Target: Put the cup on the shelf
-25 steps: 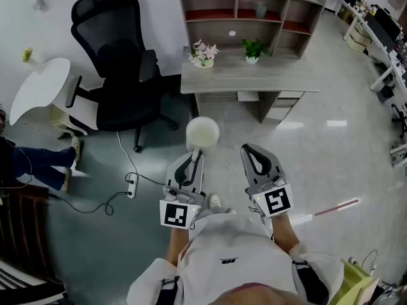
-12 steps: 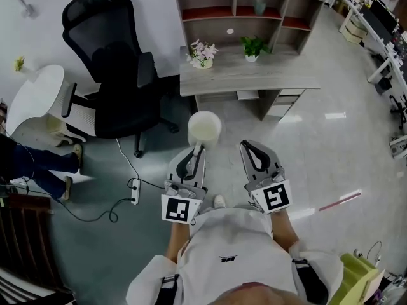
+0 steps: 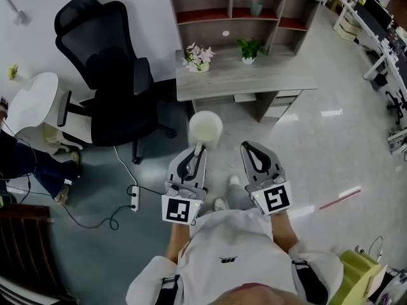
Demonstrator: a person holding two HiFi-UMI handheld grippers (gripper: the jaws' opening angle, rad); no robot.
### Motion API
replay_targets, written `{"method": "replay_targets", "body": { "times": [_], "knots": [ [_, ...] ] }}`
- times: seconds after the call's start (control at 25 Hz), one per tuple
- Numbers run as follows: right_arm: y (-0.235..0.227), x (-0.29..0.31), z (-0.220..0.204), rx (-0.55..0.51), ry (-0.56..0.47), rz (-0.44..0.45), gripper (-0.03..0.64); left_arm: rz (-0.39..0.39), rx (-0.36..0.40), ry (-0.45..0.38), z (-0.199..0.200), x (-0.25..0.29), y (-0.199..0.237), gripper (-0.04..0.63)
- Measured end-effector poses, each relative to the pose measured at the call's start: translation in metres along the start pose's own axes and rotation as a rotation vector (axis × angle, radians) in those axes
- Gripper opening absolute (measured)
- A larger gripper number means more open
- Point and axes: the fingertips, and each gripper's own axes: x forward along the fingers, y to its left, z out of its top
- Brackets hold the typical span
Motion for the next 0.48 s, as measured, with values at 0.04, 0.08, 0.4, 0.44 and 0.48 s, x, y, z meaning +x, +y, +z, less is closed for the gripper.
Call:
{"method": "replay_targets", "body": {
  "times": [0.04,0.08,0.4,0.44,0.48],
  "knots": [
    [-0.001,0.002,0.001,0.0,-0.002,0.0,0.031,-0.001,0.002,-0.001,0.0,0.002,0.001,0.052],
    [-0.002,0.004,0.001,0.0,-0.003,0.0,0.031,-0.001,0.002,-0.003,-0.001,0.004,0.002,0.052],
    [-0.016,0.025,-0.005,-0.007,-0.013,0.027,0.031,0.017,0.017,-0.01,-0.006,0.024,0.014,0.052],
    [-0.019,0.029,-0.005,-0.007,-0.016,0.029,0.031,0.02,0.015,-0.01,-0.007,0.027,0.016,0.052],
    [-0.023,0.034,-0.005,-0.006,-0.018,0.031,0.031,0.023,0.013,-0.01,-0.008,0.031,0.018,0.052]
  ]
}}
